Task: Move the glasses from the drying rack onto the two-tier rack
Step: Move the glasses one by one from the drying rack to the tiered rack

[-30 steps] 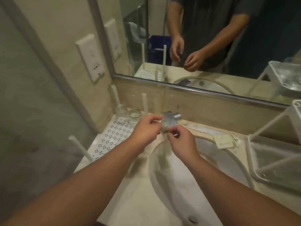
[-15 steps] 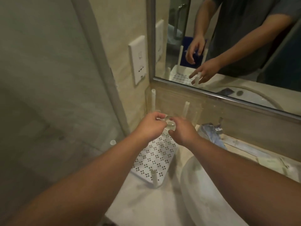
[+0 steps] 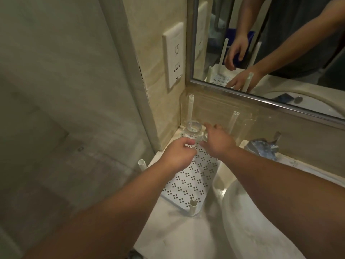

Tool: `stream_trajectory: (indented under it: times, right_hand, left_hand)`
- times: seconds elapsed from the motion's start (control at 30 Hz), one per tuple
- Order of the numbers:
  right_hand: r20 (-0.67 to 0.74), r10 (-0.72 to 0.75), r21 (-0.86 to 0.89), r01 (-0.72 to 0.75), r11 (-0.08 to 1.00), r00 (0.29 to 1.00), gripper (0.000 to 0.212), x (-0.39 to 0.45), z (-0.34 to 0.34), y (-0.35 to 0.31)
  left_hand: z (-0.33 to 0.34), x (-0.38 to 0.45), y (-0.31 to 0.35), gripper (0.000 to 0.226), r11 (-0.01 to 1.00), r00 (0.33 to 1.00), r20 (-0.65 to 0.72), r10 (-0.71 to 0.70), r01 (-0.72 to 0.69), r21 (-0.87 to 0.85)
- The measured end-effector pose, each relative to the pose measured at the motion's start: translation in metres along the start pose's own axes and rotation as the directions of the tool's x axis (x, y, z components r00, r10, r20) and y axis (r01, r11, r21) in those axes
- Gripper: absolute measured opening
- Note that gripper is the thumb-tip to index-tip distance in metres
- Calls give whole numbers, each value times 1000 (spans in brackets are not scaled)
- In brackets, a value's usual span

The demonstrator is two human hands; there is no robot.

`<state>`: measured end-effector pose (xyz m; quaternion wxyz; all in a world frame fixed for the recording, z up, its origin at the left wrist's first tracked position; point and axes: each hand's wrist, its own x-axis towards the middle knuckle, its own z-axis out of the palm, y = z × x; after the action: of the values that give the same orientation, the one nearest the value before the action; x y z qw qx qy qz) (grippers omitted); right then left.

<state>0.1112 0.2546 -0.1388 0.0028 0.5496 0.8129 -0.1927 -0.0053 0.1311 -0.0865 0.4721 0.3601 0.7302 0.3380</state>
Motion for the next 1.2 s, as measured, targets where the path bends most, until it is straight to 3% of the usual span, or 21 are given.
stream_trajectory:
  times: [0.2,0.53,0.77,0.9,1.0,1.2]
  right_hand:
    - [-14,38,-78,-39,996,999,52,-3,3,2]
    - [-52,2,-12,-3,1000,999,57,-44,-14,9]
    - [-160,-83,12,86,996,984,57,-77,-60,-4]
    - [-187,-133,3,135,991,973,56,-97,-90,-15]
    - [-205,-161,-8,163,987,965,55,-112,-111,-23]
    - [-223,-235,-25,236,972,946,54,-150,-134,-34]
  left_hand:
    - [5,-3,-7,30,998,999,29,-36,37,-56]
    - [7,-22,3,22,931,980,101,-169,193,-311]
    - [0,-45,25,21,730,958,187,-215,285,-622]
    - [8,-68,41,13,521,934,264,-239,353,-777]
    - [22,-84,45,30,391,891,360,-275,446,-805]
    - [42,-107,52,94,222,795,571,-205,606,-764]
